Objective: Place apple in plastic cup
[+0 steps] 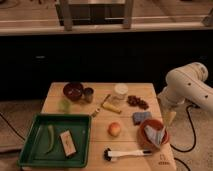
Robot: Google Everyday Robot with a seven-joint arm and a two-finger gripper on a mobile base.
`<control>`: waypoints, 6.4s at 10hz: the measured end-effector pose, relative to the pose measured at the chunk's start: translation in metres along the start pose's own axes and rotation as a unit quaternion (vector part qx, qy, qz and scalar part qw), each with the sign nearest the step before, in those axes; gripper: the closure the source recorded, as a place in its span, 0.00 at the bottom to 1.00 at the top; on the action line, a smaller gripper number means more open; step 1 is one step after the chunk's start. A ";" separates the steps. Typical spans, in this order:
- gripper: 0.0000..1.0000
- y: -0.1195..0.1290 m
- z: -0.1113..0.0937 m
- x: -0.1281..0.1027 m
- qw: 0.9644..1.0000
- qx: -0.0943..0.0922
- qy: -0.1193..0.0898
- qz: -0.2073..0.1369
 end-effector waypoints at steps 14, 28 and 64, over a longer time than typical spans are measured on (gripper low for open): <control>0.20 0.036 0.026 -0.085 0.990 -0.009 0.014 -0.143; 0.20 0.031 0.059 -0.175 0.971 -0.029 -0.025 -0.236; 0.20 0.050 0.156 -0.214 0.941 -0.072 -0.104 -0.313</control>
